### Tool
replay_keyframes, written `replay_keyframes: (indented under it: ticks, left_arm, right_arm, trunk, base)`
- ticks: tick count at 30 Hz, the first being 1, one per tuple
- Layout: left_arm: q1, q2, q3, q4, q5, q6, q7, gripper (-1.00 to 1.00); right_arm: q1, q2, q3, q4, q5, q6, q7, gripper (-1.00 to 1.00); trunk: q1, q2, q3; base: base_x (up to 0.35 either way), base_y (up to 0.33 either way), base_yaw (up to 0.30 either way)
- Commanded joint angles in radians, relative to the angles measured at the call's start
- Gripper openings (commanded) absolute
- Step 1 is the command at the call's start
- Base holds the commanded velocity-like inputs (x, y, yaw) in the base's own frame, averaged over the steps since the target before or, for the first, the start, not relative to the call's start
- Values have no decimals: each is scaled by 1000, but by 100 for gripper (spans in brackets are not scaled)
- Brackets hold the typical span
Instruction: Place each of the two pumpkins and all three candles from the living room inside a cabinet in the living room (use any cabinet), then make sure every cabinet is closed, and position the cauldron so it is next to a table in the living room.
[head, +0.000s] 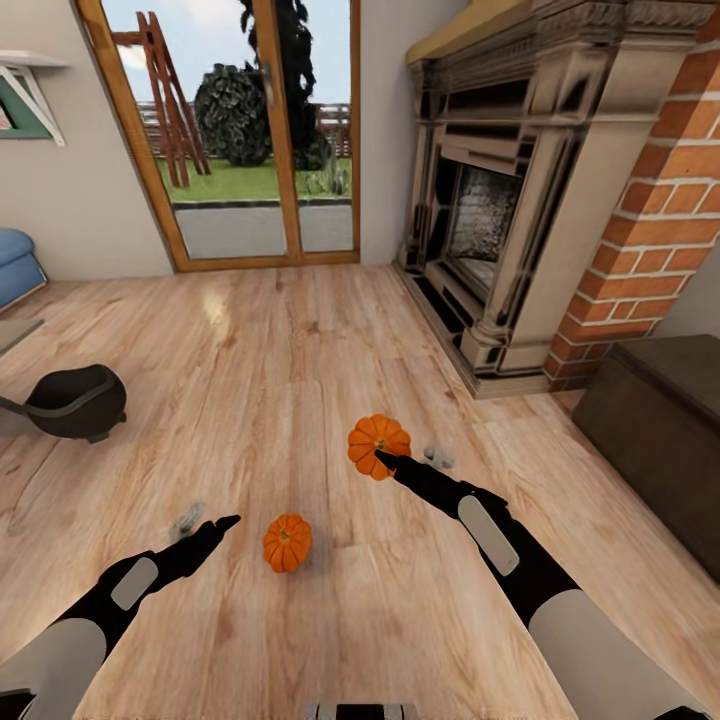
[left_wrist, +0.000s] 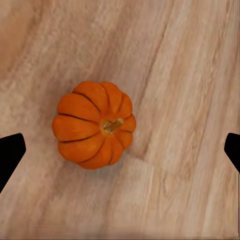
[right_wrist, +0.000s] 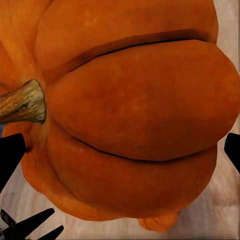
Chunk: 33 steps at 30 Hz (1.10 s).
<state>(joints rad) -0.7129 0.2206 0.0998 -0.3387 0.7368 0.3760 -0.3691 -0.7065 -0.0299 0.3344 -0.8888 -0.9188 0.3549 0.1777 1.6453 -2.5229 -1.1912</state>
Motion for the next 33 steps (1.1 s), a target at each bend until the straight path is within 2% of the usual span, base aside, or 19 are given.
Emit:
replay_keyframes:
  ticks: [1, 7, 15, 20, 33]
  left_arm:
    - [0, 0, 6, 0, 5, 10, -7, 100]
    - [0, 0, 5, 0, 6, 27, -47, 100]
    - [0, 0, 4, 0, 5, 34, -54, 100]
    - [0, -1, 4, 0, 5, 34, -55, 100]
    - [0, -1, 4, 0, 4, 32, -80, 100]
  right_arm:
    - [-1, -1, 2, -1, -8, 2, 0, -100]
    - [-1, -1, 2, -1, -8, 3, -1, -100]
    - [-1, -1, 1, -1, -7, 3, -2, -100]
    - [-1, -1, 1, -1, -6, 3, -3, -100]
    - [-1, -2, 2, 0, -8, 2, -21, -100]
  trunk:
    - [0, -1, -5]
    - [3, -2, -28]
    - [6, -4, -59]
    - [6, -4, -59]
    - [12, -7, -109]
  base:
    - [0, 0, 0]
    - [0, 0, 0]
    - [0, 0, 0]
    - [0, 0, 0]
    - [0, 0, 0]
